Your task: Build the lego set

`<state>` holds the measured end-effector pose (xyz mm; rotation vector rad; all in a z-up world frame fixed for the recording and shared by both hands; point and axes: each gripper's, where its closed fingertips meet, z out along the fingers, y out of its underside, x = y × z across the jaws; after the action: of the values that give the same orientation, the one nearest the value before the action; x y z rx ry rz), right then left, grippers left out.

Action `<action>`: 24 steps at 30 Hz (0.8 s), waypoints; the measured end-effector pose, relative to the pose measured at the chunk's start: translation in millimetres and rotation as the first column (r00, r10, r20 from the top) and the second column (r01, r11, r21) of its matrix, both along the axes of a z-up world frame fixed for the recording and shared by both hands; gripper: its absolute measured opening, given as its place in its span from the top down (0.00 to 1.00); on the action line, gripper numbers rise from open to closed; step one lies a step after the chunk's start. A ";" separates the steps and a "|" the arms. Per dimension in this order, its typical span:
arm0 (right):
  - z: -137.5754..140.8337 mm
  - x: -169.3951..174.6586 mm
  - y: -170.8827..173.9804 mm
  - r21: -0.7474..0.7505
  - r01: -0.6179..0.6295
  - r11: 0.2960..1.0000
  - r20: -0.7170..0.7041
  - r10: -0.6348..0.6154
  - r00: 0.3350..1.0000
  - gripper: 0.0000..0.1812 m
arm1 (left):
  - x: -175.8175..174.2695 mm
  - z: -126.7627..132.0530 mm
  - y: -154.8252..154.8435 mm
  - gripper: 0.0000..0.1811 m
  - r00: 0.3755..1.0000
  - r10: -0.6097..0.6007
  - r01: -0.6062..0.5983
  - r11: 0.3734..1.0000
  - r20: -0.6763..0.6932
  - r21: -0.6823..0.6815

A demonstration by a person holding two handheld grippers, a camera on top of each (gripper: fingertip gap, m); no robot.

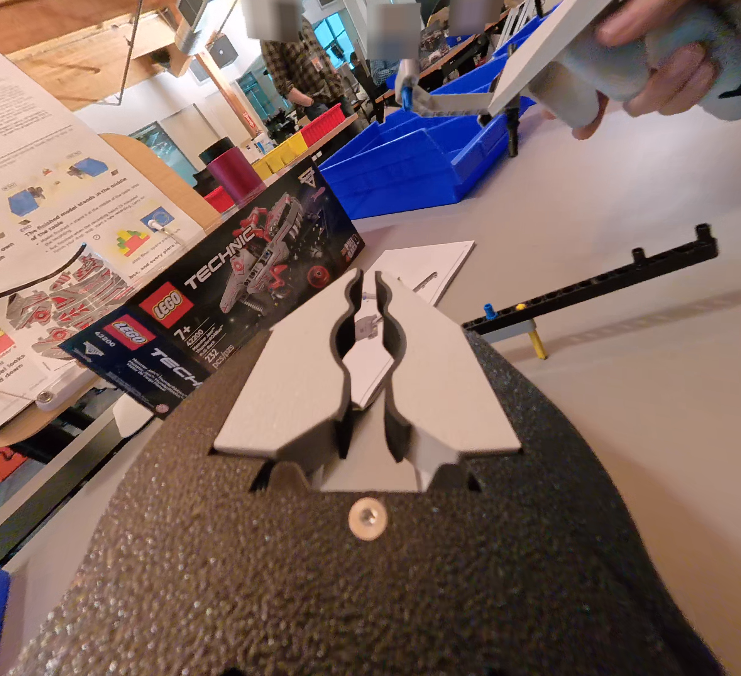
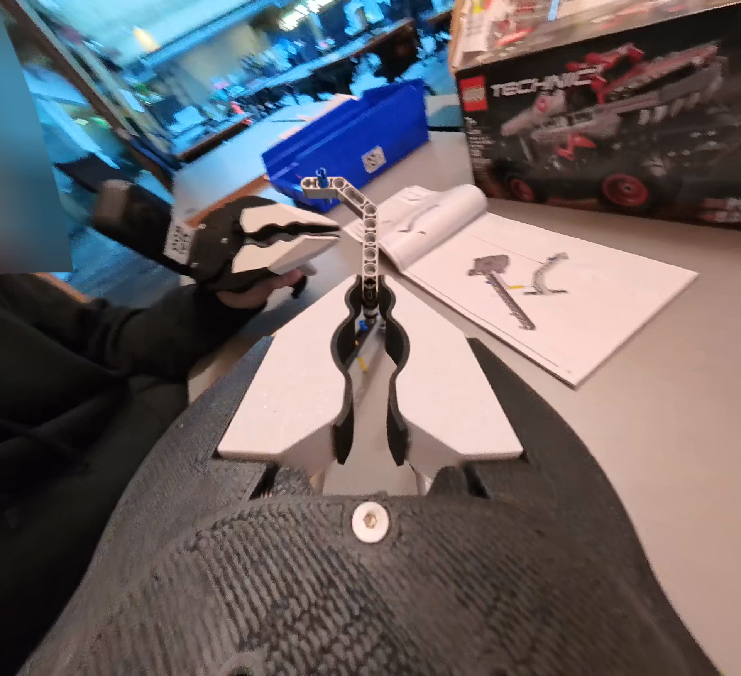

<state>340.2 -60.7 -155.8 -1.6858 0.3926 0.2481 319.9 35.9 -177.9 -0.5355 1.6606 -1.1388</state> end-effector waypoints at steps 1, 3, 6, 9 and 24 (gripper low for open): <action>2.3 -2.6 -0.7 0.030 -0.023 0.999 -0.009 0.024 1.000 0.98 | -1.0 0.8 -1.8 0.98 1.000 -0.013 0.013 1.000 0.002 -0.002; 6.3 -2.6 -1.7 0.067 -0.031 0.997 -0.017 0.032 0.999 0.98 | -2.9 3.9 -3.8 0.97 0.999 -0.031 0.031 0.999 0.012 -0.016; 8.9 -6.0 -1.3 0.076 -0.052 0.996 0.010 0.051 0.999 0.98 | -5.2 8.3 -4.2 0.97 0.999 -0.045 0.045 0.998 0.019 -0.048; 10.8 1.1 -1.8 0.069 0.000 0.998 0.052 -0.004 0.999 0.98 | -5.1 12.7 0.3 0.98 0.999 -0.022 0.025 0.998 0.040 -0.063; 19.6 39.5 -12.6 0.106 0.247 0.963 0.054 -0.253 0.966 0.98 | 0.1 11.8 13.7 0.99 0.998 0.051 -0.048 0.996 0.041 -0.070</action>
<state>379.7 -73.4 -136.2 -1.5254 0.5297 0.0237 319.9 49.6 -166.1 -0.5892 1.5671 -1.1671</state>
